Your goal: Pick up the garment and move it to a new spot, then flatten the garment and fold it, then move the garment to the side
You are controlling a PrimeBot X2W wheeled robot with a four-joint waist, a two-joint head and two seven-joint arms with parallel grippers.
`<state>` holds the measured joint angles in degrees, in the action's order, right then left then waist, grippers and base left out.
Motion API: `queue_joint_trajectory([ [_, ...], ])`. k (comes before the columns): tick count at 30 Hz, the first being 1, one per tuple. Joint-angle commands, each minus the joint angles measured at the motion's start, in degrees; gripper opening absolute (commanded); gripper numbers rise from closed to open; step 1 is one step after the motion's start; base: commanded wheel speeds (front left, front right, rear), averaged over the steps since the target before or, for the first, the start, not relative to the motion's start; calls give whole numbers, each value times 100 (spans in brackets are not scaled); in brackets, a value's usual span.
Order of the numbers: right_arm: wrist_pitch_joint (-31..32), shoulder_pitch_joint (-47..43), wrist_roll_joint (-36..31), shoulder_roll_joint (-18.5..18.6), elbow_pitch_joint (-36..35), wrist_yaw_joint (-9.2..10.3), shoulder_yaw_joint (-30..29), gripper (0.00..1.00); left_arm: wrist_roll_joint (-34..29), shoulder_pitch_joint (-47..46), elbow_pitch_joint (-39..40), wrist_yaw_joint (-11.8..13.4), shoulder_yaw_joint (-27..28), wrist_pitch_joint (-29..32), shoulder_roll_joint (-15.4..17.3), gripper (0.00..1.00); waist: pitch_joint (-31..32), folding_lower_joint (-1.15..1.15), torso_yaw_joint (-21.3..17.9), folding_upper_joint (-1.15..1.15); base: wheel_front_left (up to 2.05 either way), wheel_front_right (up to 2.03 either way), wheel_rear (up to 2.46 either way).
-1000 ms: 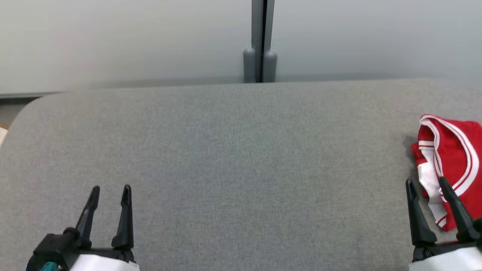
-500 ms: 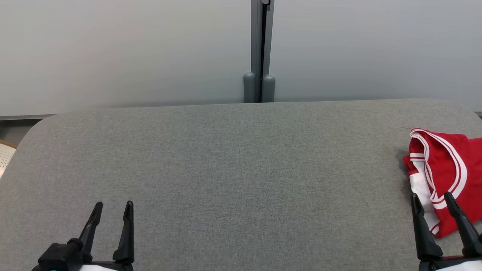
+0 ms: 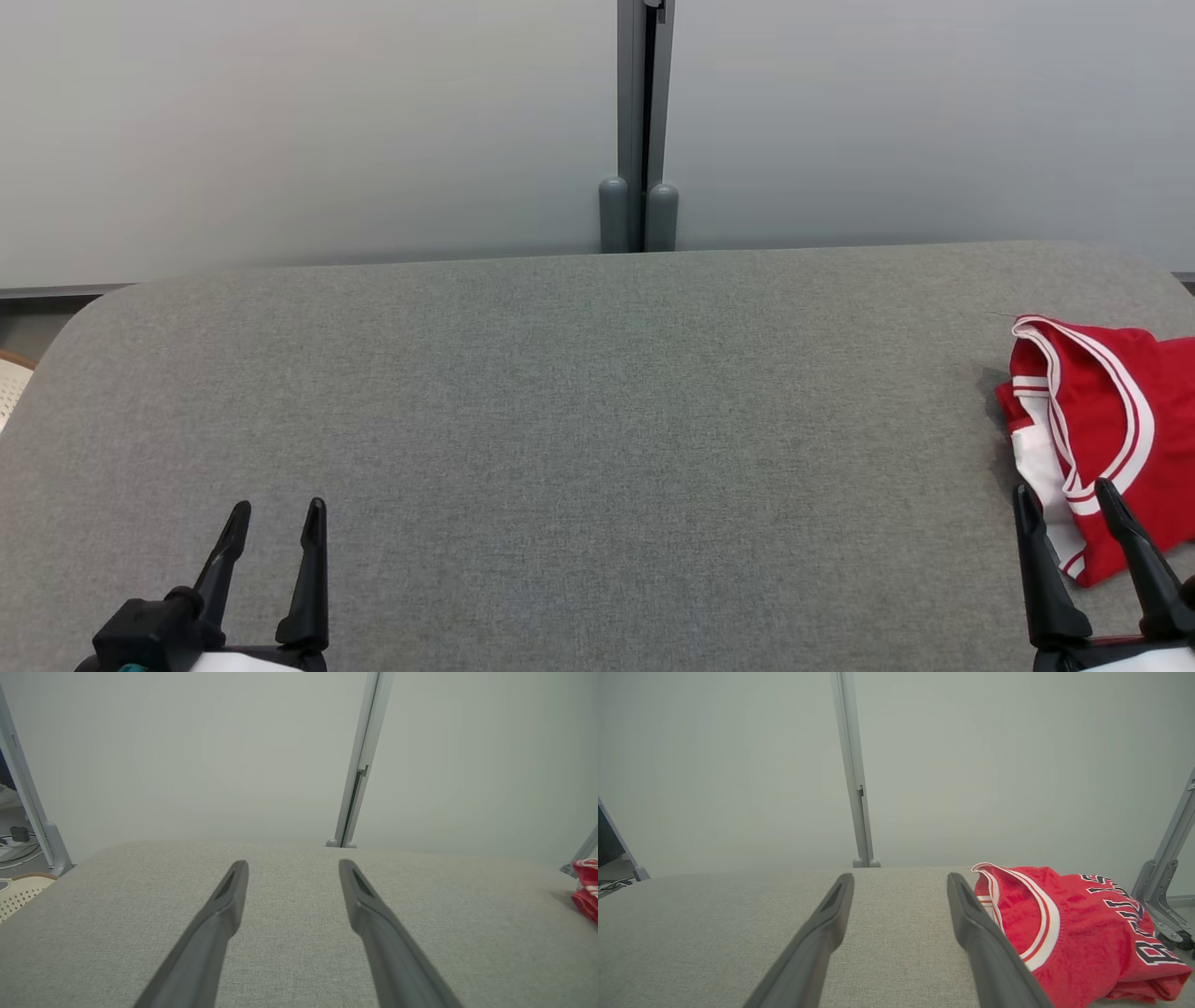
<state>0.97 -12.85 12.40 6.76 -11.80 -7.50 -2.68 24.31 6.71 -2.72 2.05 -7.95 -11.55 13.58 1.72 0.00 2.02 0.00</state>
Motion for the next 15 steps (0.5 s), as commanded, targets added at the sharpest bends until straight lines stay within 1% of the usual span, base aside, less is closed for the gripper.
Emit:
queue_joint_trajectory([
  [1, -37, 35, 2, 16, 16, 3, 11, 100, 29, -90, -17, 8, 18, -13, 34, 100, 4, 0, -4, 0, 0, 0, 0],
  [15, -66, 24, 55, 52, 41, 3, 0, 100, 41, -159, -139, 3, -40, -84, 45, 100, -9, 0, 14, 0, 0, 0, 0],
])
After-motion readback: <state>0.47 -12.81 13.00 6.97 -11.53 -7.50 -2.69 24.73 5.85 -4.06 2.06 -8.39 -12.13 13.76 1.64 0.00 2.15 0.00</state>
